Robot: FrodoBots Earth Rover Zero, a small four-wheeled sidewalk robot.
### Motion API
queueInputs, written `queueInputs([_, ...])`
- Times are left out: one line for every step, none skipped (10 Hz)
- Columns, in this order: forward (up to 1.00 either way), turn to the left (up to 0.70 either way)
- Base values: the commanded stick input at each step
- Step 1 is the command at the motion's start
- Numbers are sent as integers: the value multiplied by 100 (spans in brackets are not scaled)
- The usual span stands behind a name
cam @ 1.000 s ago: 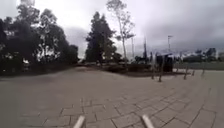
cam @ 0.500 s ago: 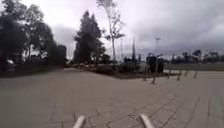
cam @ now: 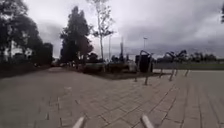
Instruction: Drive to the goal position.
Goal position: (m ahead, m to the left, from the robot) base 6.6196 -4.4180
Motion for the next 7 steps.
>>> queueInputs([-79, 1])
queueInputs([-84, 6])
queueInputs([-77, 35])
queueInputs([-79, 35])
queueInputs([-81, 33])
queueInputs([-82, 34])
queueInputs([-82, 34])
